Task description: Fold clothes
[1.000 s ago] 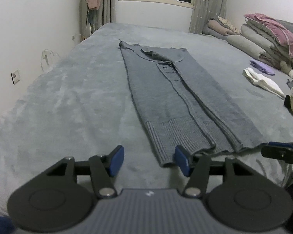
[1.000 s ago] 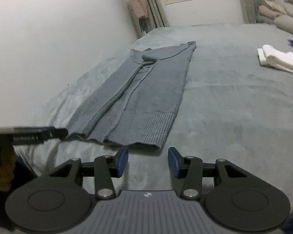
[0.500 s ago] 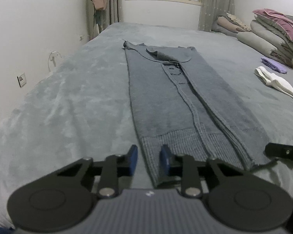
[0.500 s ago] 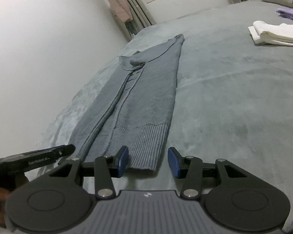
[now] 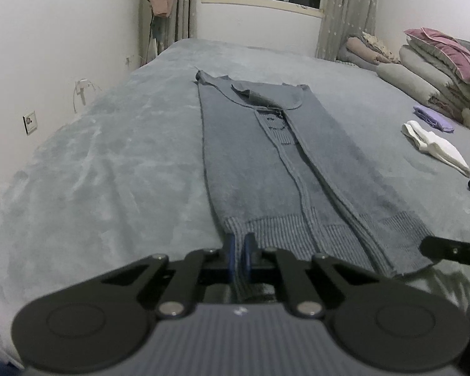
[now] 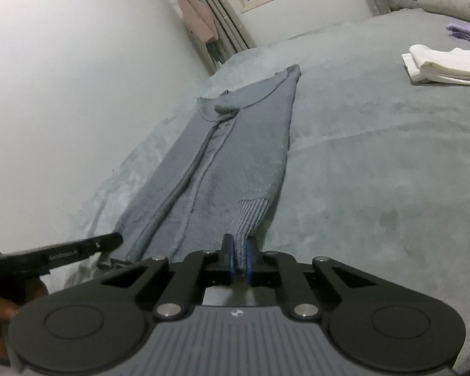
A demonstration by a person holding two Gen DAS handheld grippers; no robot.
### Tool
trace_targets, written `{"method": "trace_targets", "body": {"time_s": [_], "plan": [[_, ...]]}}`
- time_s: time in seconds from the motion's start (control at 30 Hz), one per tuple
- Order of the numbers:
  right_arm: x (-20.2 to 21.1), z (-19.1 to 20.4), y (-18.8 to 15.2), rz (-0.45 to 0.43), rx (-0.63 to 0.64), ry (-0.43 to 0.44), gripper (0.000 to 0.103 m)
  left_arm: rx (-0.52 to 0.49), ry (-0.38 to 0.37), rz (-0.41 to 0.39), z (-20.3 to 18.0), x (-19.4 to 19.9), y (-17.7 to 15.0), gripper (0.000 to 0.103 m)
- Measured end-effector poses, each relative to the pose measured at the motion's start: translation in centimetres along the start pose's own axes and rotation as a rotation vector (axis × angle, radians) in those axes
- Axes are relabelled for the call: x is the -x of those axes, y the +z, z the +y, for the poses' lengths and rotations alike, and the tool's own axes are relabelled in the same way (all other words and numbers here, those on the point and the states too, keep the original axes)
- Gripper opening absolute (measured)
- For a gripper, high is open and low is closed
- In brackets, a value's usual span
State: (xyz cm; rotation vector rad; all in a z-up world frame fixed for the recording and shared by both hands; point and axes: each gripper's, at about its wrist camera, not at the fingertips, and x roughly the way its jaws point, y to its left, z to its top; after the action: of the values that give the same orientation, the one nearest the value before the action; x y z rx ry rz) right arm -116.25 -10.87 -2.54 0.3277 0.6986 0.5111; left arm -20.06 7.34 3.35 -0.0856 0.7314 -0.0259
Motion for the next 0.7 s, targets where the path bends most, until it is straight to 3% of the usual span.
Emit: {"method": "trace_targets", "body": {"time_s": [0.37, 0.7], "plan": [[0.5, 0.8, 2.9, -0.049, -0.008, 0.044, 0.009, 0.015, -0.011, -0.03, -0.2, 0.7, 2.7, 0.005], [-4.3, 0.1, 10.6, -0.056, -0.037, 0.031, 0.008, 0.042, 0.036, -0.033, 1.0, -4.4, 10.1, 0.005]]}}
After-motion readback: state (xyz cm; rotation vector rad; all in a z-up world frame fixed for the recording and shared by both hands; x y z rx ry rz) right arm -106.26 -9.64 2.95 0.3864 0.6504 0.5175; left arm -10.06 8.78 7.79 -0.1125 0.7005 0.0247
